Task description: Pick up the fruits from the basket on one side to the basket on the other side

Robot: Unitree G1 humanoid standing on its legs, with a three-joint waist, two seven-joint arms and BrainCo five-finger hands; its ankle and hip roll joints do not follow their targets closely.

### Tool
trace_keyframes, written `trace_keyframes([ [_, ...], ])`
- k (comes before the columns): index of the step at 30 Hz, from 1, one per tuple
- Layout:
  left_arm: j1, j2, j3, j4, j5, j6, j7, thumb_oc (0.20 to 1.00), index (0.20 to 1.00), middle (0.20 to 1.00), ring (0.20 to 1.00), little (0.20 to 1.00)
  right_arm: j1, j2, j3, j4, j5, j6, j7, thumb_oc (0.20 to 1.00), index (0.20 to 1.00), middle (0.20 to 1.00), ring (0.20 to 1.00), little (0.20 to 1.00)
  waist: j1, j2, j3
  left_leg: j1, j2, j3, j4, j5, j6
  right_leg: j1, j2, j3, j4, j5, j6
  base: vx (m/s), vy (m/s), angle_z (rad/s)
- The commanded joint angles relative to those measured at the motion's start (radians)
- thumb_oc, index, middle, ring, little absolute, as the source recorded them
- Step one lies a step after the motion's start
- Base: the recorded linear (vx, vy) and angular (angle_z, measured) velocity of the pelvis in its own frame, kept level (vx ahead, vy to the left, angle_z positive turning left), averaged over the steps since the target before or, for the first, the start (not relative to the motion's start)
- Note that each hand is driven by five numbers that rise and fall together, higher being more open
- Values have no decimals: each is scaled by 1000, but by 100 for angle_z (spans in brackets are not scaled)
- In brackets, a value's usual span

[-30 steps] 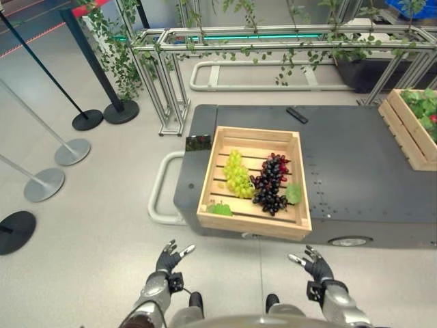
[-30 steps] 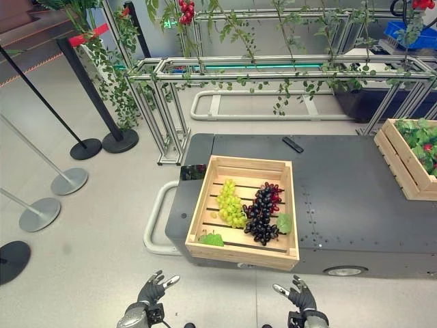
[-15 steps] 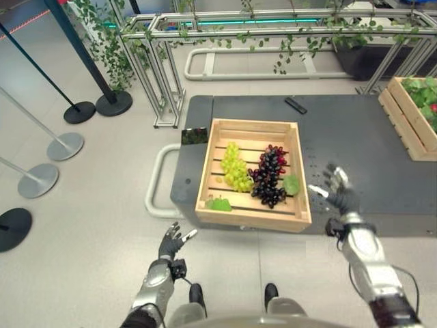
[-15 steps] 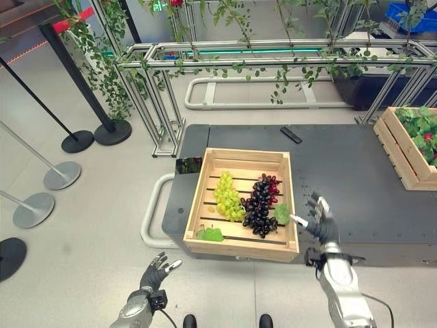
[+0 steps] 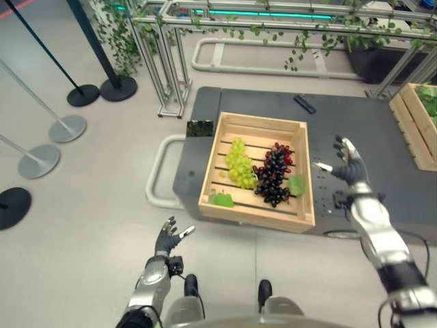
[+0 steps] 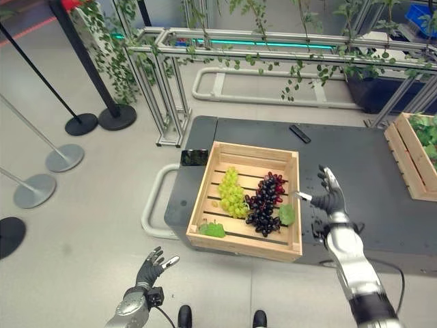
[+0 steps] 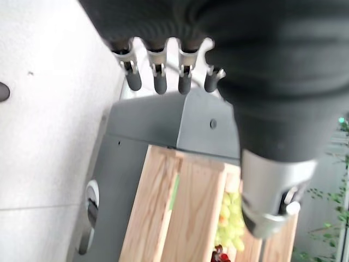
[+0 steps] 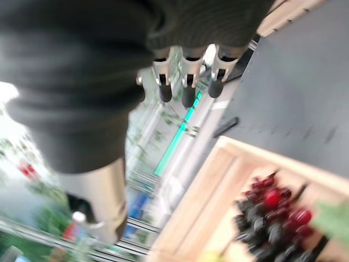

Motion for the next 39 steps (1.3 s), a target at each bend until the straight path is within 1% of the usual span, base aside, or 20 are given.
trace_keyframes([
  [1, -25, 21, -40, -76, -6, -26, -3, 1000, 1000, 1000, 1000, 1000, -166, -74, 83, 47, -86, 4, -3, 1000, 1000, 1000, 1000, 1000, 16, -32, 16, -109, -43, -27, 81, -58, 9, -18, -27, 8, 81, -162, 34, -113, 38, 1],
  [2, -20, 33, -50, -110, -13, -28, -8, 1000, 1000, 1000, 1000, 1000, -240, -107, 141, 140, -128, 22, 3, 1000, 1000, 1000, 1000, 1000, 27, -32, 28, -127, -41, -28, 81, -52, 7, -35, -27, 6, 83, -156, 35, -37, 25, 4],
  [3, -20, 33, -49, -110, -13, -27, -8, 1000, 1000, 1000, 1000, 1000, -241, -107, 142, 141, -128, 22, 3, 1000, 1000, 1000, 1000, 1000, 27, -32, 28, -127, -41, -28, 81, -52, 7, -36, -27, 6, 83, -156, 35, -107, 42, 3],
  [4, -18, 45, -60, -141, -21, -32, -8, 1000, 1000, 1000, 1000, 1000, -328, -122, 203, 249, -152, 37, 7, 1000, 1000, 1000, 1000, 1000, 42, -31, 53, -152, -40, -30, 82, -42, 5, -64, -25, 6, 90, -149, 36, -79, 28, 2],
  [6, -17, 55, -67, -158, -23, -32, -7, 1000, 1000, 1000, 1000, 1000, -402, -144, 266, 357, -208, 51, 21, 1000, 1000, 1000, 1000, 1000, 57, -31, 70, -166, -37, -31, 79, -33, 2, -79, -25, 3, 93, -144, 36, -72, 30, 10],
  [8, -22, 64, -73, -176, -24, -29, -9, 1000, 1000, 1000, 1000, 1000, -464, -156, 318, 426, -268, 67, 23, 1000, 1000, 1000, 1000, 1000, 66, -30, 88, -182, -37, -35, 78, -25, 0, -97, -25, -2, 97, -139, 37, -47, 17, 14],
  [14, -61, 83, -90, -206, -10, -37, 3, 1000, 1000, 1000, 1000, 1000, -630, -193, 495, 628, -487, 84, 32, 1000, 1000, 1000, 1000, 1000, 92, -28, 152, -241, -39, -52, 75, 1, -6, -160, -23, -17, 116, -126, 39, -62, -3, 11],
  [17, -75, 85, -94, -213, -5, -36, 8, 1000, 1000, 1000, 1000, 1000, -652, -196, 531, 675, -525, 83, 34, 1000, 1000, 1000, 1000, 1000, 95, -27, 152, -270, -39, -59, 77, 5, -6, -187, -24, -21, 121, -124, 38, -28, -5, 9],
  [18, -85, 86, -102, -220, -1, -42, 14, 1000, 1000, 1000, 1000, 1000, -667, -208, 587, 711, -589, 80, 46, 1000, 1000, 1000, 1000, 1000, 101, -26, 152, -298, -43, -65, 80, 8, -7, -210, -27, -25, 123, -120, 39, -27, 10, 14],
  [19, -93, 86, -103, -220, -2, -42, 16, 1000, 1000, 1000, 1000, 1000, -673, -210, 608, 722, -618, 79, 52, 1000, 1000, 1000, 1000, 1000, 103, -27, 152, -312, -45, -66, 83, 10, -8, -222, -27, -25, 126, -119, 39, -39, -4, 13],
  [20, -98, 87, -103, -222, -1, -44, 18, 1000, 1000, 1000, 1000, 1000, -675, -214, 632, 725, -654, 76, 57, 1000, 1000, 1000, 1000, 1000, 105, -29, 152, -326, -45, -68, 86, 12, -9, -234, -29, -27, 126, -118, 40, -22, -4, 7],
  [21, -99, 87, -102, -221, -1, -44, 18, 1000, 1000, 1000, 1000, 1000, -677, -214, 633, 726, -654, 76, 57, 1000, 1000, 1000, 1000, 1000, 104, -28, 152, -327, -45, -69, 87, 11, -9, -235, -28, -27, 127, -118, 40, -37, -34, 9],
  [22, -115, 92, -103, -224, 3, -46, 26, 1000, 1000, 1000, 1000, 1000, -685, -219, 670, 721, -698, 76, 67, 1000, 1000, 1000, 1000, 1000, 109, -33, 152, -352, -44, -75, 89, 16, -11, -261, -26, -26, 132, -116, 39, -23, -21, 9],
  [23, -115, 92, -103, -224, 3, -46, 26, 1000, 1000, 1000, 1000, 1000, -685, -219, 670, 721, -698, 76, 67, 1000, 1000, 1000, 1000, 1000, 108, -33, 152, -352, -44, -75, 89, 16, -11, -262, -26, -26, 132, -116, 39, -40, -41, 9],
  [24, -128, 95, -110, -222, 5, -49, 32, 1000, 1000, 1000, 1000, 1000, -690, -225, 714, 719, -747, 72, 79, 1000, 1000, 1000, 1000, 1000, 113, -38, 152, -371, -44, -83, 86, 21, -12, -281, -26, -30, 134, -114, 38, -19, -20, 4],
  [29, -149, 94, -102, -212, 5, -51, 53, 1000, 1000, 1000, 1000, 1000, -685, -239, 745, 642, -782, 67, 86, 1000, 1000, 1000, 1000, 1000, 118, -54, 152, -403, -43, -95, 78, 32, -14, -312, -23, -37, 133, -112, 39, -11, -30, 5],
  [35, -173, 92, -95, -203, -2, -50, 78, 1000, 1000, 1000, 1000, 1000, -677, -219, 722, 566, -745, 74, 71, 1000, 1000, 1000, 1000, 1000, 123, -76, 152, -415, -39, -103, 69, 37, -14, -323, -17, -38, 126, -109, 38, -1, -20, 5],
  [37, -178, 89, -81, -208, -2, -50, 91, 1000, 1000, 1000, 1000, 1000, -657, -223, 676, 452, -691, 71, 47, 1000, 1000, 1000, 1000, 1000, 122, -91, 152, -418, -35, -105, 65, 38, -15, -327, -13, -39, 122, -108, 38, 3, -33, 1],
  [38, -178, 89, -82, -208, -2, -50, 91, 1000, 1000, 1000, 1000, 1000, -654, -225, 673, 449, -692, 72, 48, 1000, 1000, 1000, 1000, 1000, 123, -92, 152, -418, -35, -105, 65, 38, -15, -327, -13, -39, 122, -108, 38, 9, -38, 0],
  [39, -180, 87, -72, -209, -1, -52, 101, 1000, 1000, 1000, 1000, 1000, -626, -232, 639, 379, -667, 65, 35, 1000, 1000, 1000, 1000, 1000, 124, -101, 152, -419, -33, -106, 63, 38, -15, -328, -11, -39, 121, -108, 38, 0, 0, 0],
])
